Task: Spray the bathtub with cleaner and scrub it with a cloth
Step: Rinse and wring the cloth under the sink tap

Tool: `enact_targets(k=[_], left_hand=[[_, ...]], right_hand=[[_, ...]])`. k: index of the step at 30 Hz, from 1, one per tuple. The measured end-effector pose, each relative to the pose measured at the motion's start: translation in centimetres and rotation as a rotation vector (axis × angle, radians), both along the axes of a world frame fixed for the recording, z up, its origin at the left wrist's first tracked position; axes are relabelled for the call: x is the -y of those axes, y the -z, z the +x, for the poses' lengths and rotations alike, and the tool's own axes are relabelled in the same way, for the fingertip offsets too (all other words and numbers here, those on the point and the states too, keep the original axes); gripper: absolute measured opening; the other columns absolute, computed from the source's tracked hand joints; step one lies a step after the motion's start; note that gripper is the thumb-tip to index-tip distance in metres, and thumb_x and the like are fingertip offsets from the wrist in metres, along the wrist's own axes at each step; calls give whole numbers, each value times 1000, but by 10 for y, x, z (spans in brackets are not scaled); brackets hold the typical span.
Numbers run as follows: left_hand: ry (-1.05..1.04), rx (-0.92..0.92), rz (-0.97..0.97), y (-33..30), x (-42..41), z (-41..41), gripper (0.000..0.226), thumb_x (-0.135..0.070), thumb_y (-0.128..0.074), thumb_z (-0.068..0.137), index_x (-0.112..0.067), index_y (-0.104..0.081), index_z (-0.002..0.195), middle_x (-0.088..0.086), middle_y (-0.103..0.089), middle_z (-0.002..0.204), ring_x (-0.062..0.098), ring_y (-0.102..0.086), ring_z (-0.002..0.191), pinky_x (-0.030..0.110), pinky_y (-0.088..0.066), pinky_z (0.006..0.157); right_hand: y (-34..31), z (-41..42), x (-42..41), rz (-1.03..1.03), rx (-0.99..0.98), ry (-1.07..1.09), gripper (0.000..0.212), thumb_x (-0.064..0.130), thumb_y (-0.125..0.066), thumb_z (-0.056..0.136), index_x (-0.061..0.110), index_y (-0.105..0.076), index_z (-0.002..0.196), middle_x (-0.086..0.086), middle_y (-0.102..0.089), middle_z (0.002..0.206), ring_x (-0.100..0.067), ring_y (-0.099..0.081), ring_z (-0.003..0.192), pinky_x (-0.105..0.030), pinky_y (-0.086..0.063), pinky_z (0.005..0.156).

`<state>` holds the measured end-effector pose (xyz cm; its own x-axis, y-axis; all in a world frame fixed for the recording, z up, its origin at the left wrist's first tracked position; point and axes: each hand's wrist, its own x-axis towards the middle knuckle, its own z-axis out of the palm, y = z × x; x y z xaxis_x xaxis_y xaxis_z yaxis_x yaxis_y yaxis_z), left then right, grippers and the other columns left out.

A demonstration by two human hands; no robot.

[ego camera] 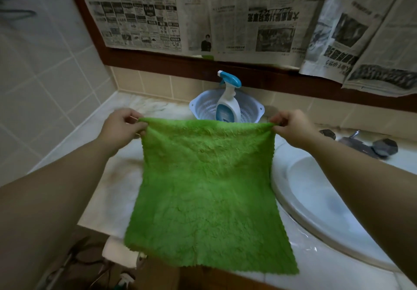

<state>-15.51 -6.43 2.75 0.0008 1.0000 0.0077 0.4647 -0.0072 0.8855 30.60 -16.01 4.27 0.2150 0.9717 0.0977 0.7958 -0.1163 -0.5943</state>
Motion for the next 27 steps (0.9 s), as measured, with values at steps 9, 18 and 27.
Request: enact_targets(k=[9, 18, 27], left_hand=[[98, 85, -100, 33, 106, -24, 11, -1, -73, 92, 2, -68, 102, 30, -69, 100, 35, -74, 93, 41, -62, 87], [-36, -137, -159, 74, 211, -60, 8, -5, -79, 87, -9, -73, 83, 11, -74, 86, 24, -67, 79, 37, -54, 75], [31, -342, -257, 113, 254, -66, 13, -15, -76, 85, -25, -77, 77, -7, -76, 84, 16, -69, 91, 37, -53, 81]], right_hand=[[21, -14, 93, -32, -34, -8, 23, 8, -71, 87, 31, -74, 83, 7, -73, 84, -13, -69, 78, -32, -58, 63], [63, -17, 204, -116, -76, -35, 18, 13, -84, 80, 27, -75, 74, 10, -72, 70, -2, -66, 69, -15, -46, 63], [113, -41, 242, -306, 12, -75, 14, 22, -82, 78, 35, -75, 81, 17, -64, 77, -10, -63, 74, -22, -43, 66]])
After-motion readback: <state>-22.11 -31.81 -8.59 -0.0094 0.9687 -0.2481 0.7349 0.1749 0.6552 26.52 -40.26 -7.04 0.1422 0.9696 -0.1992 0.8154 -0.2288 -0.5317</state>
